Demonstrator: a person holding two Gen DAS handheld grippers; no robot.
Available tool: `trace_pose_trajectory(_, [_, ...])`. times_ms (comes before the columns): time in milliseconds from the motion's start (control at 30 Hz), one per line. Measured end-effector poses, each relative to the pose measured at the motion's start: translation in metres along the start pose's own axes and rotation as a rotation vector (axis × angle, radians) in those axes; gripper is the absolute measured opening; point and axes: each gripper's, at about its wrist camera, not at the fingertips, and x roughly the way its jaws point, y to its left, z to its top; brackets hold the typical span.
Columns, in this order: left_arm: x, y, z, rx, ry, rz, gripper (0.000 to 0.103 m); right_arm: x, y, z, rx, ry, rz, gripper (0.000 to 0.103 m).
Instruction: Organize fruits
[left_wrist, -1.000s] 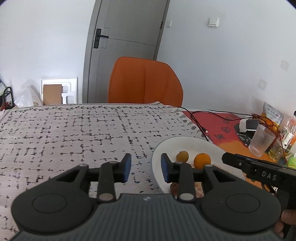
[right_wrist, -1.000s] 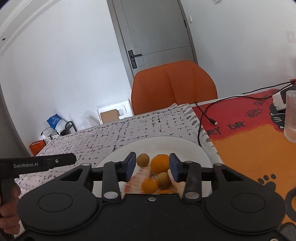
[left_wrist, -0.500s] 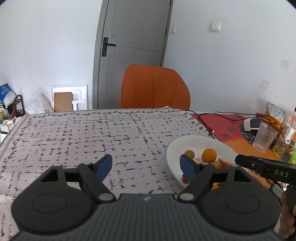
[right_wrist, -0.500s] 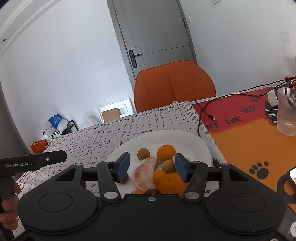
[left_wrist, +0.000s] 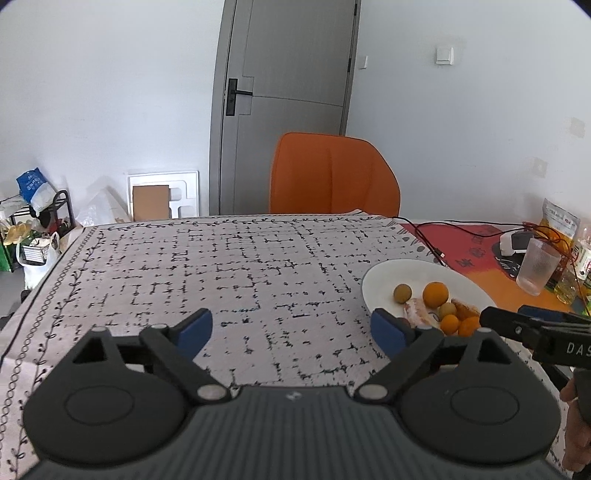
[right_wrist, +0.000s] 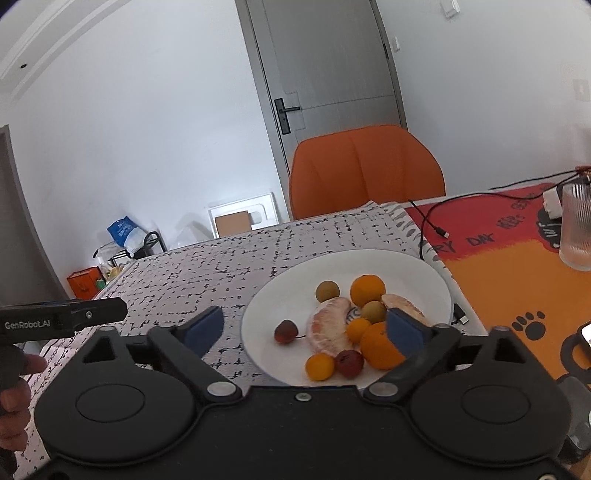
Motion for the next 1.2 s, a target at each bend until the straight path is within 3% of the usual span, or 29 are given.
trace_pose_trajectory(100, [-0.01,0.005,-0.002,-0.008,0.003,0.013,0.096,-0.005,0.006,0.0,0.001,-0.002,0.011,0.103])
trace_pose_trajectory(633, [-0.059,0.033,-0.012,-0.068,0.025,0.051,0.103,-0.038,0.044,0.0,-0.049,-0.03,0.032,0.103])
trace_pose_trajectory(1200, [-0.098,0.046,-0.024,-0.052,0.019,0.096,0.103,-0.064,0.068,-0.003,-0.074,-0.036,0.03,0.103])
